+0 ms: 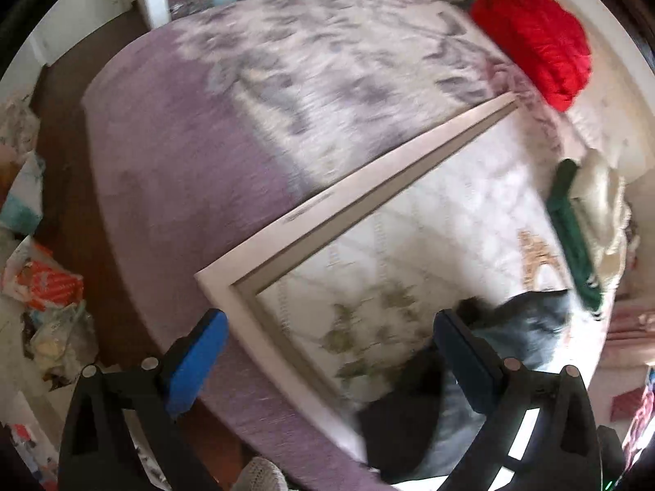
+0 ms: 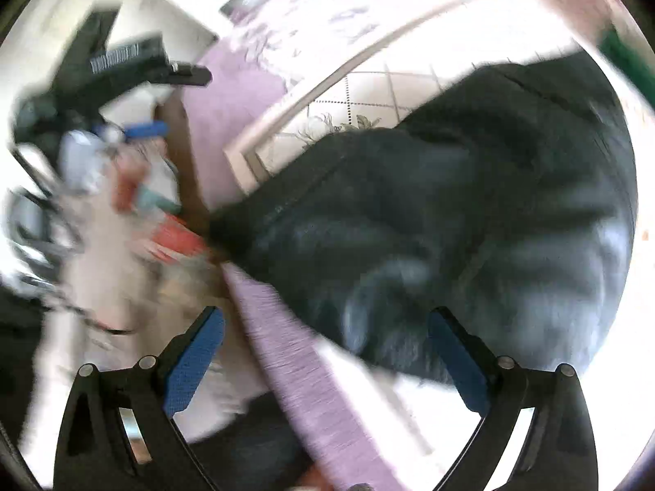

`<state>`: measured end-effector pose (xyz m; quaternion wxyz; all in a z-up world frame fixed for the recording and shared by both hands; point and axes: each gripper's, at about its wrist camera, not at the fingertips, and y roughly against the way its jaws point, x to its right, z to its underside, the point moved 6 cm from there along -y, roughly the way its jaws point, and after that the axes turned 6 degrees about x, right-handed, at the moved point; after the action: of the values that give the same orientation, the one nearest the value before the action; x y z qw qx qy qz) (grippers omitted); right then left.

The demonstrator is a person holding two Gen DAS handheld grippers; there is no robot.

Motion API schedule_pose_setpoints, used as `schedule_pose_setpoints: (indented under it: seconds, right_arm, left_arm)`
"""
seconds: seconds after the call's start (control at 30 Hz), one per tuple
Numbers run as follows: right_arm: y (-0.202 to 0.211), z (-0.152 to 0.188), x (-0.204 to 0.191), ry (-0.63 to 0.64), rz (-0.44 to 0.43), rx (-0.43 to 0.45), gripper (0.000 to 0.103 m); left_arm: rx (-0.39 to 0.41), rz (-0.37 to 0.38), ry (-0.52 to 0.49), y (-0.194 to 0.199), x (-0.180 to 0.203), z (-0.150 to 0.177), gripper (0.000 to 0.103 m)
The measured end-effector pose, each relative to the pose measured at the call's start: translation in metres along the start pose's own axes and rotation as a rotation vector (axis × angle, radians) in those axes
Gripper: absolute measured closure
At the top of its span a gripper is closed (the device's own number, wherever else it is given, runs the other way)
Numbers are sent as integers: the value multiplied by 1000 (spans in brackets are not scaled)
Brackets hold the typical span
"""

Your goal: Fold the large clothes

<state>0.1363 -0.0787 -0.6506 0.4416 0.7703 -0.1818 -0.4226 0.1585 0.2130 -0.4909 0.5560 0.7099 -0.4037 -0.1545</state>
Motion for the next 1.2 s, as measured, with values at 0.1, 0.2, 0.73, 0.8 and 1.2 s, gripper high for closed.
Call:
schedule_pose_setpoints:
  seconds: [0.1, 0.2, 0.73, 0.8, 1.2]
  right_arm:
    - [49, -5, 40, -249, -41, 86, 2]
    - [78, -19, 90, -398, 52, 181, 13]
    - [31, -82, 143, -505, 66, 95, 48]
    - [30, -95, 150, -490, 87, 131, 73]
    - [17, -114, 202, -471, 125, 105, 28]
  left_arm:
    - [3, 42, -34, -4, 27, 1, 1]
    - [-27, 60, -90, -14, 51, 16, 1]
    - [-244, -113, -211, -89, 49, 145, 0]
    - [-258, -113, -198, -98, 40, 156, 0]
    - [-238, -69, -150, -83, 29, 148, 0]
